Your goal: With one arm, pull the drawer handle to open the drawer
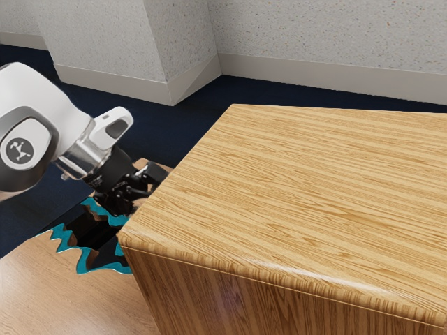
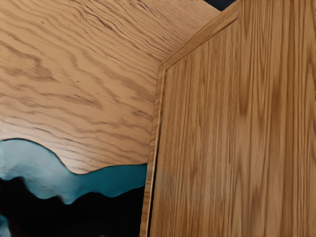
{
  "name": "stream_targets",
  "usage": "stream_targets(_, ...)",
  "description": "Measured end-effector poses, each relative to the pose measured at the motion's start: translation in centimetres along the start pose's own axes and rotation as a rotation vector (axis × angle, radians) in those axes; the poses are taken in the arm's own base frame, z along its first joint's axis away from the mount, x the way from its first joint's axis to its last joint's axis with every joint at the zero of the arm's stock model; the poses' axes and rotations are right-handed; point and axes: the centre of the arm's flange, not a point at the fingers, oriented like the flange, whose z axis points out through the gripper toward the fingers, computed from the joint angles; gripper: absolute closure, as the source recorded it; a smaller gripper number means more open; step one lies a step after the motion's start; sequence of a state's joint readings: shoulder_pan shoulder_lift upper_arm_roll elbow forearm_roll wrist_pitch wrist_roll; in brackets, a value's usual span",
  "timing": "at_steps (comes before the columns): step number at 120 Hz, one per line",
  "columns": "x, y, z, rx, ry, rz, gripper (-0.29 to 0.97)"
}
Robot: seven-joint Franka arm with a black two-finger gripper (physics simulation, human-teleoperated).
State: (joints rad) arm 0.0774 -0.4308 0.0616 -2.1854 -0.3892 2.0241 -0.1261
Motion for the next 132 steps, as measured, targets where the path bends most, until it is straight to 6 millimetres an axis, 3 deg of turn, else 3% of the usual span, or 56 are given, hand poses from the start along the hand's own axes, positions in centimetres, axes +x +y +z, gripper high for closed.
stream_targets(22, -0.2, -1.1, -0.7, -0.008, 0.007, -0.012, 0.0)
stream_targets(62, 0.1, -4.8, -2.2, -0.009, 0.022, -0.059, 0.0)
stream_targets(100, 0.5, -9.8, -4.6, 0.001, 0.046, -0.118, 0.0)
stream_targets(109, 0.6, -12.1, -6.5, 0.001, 0.071, -0.146, 0.0)
stream_targets(118, 2.0, -12.5, -14.3, 0.07, 0.178, -0.11, 0.0)
stream_targets(122, 2.2, -12.1, -16.7, 0.143, 0.192, -0.079, 0.0)
stream_targets(132, 2.0, -12.0, -17.5, 0.318, 0.129, -0.037, 0.0)
